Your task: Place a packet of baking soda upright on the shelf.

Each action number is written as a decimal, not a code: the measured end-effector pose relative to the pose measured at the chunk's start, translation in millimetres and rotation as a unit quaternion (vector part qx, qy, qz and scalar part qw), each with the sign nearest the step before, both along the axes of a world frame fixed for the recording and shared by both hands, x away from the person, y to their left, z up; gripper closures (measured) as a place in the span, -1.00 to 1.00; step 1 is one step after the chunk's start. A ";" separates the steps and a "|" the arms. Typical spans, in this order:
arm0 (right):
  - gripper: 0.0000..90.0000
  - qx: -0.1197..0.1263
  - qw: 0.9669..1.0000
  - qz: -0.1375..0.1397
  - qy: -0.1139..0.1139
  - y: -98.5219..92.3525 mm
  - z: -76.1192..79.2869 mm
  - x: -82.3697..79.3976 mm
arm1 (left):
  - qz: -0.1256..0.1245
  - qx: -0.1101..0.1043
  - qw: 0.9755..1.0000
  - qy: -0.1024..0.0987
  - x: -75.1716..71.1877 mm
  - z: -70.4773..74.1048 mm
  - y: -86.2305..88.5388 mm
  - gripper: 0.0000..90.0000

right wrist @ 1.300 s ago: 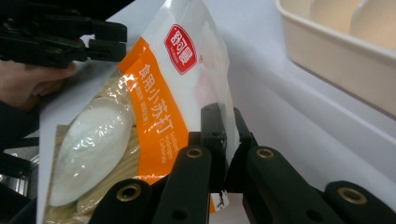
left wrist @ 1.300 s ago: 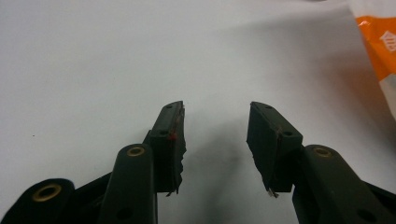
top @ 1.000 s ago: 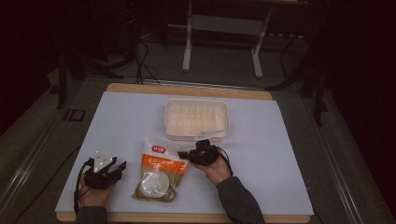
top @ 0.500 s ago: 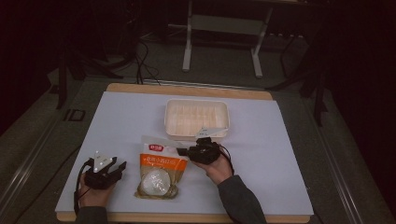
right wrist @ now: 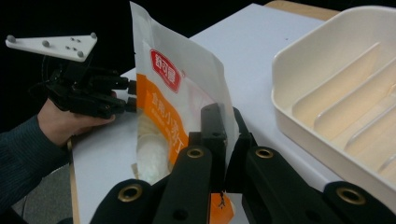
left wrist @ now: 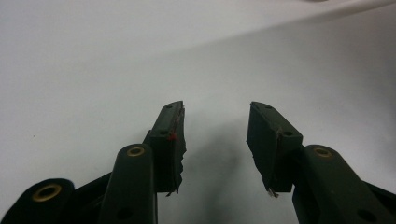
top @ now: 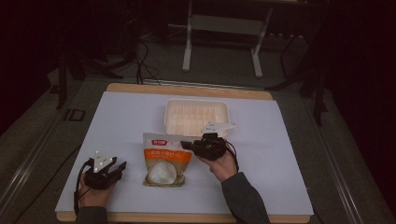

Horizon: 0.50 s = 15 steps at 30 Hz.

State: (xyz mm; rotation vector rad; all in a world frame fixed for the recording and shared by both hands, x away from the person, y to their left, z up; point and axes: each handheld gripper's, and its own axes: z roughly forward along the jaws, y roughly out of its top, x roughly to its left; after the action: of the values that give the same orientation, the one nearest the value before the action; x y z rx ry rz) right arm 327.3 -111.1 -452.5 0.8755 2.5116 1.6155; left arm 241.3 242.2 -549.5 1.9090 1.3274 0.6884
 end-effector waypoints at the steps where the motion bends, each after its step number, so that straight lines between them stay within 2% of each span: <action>1: 1.00 0.001 1.000 -0.002 -0.001 -0.9 1.2 0.1 | 0.000 0.000 1.000 0.000 0.0 0.0 0.0 0.25; 15: 1.00 0.021 1.000 -0.018 -0.013 -13.5 17.6 -1.1 | 0.000 0.000 1.000 0.000 0.0 0.0 0.1 0.25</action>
State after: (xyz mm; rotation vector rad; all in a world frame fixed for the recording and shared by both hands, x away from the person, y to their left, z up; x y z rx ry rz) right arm 326.2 -124.6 -434.9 0.8920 2.4394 1.6650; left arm 241.3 242.3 -549.4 1.9089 1.3285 0.6877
